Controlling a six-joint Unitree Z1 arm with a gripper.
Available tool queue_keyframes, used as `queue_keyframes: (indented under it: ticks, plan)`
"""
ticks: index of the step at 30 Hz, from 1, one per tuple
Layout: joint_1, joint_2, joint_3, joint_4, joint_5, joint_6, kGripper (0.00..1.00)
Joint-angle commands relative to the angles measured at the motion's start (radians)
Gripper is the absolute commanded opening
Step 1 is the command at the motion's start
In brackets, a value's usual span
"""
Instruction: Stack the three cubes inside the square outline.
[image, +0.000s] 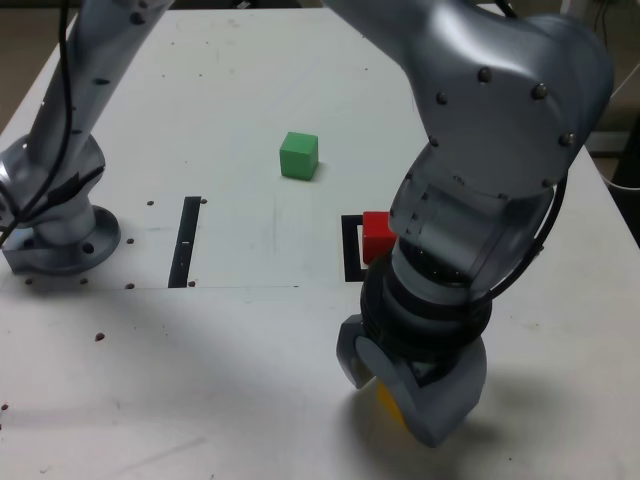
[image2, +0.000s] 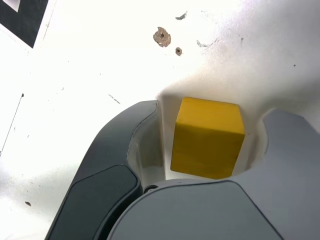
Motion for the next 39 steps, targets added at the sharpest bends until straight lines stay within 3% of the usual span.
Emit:
queue_keyframes:
  ticks: [1, 20, 27, 39]
  plan:
    - [-0.001, 0.005, -0.003, -0.003, 0.003, -0.001, 0.42]
    - [-0.001, -0.021, -0.012, 0.017, 0.007, -0.001, 0.42]
    - [0.031, -0.082, -0.012, 0.063, 0.003, -0.015, 0.42]
    - [0.171, -0.243, 0.017, 0.128, -0.035, -0.088, 0.42]
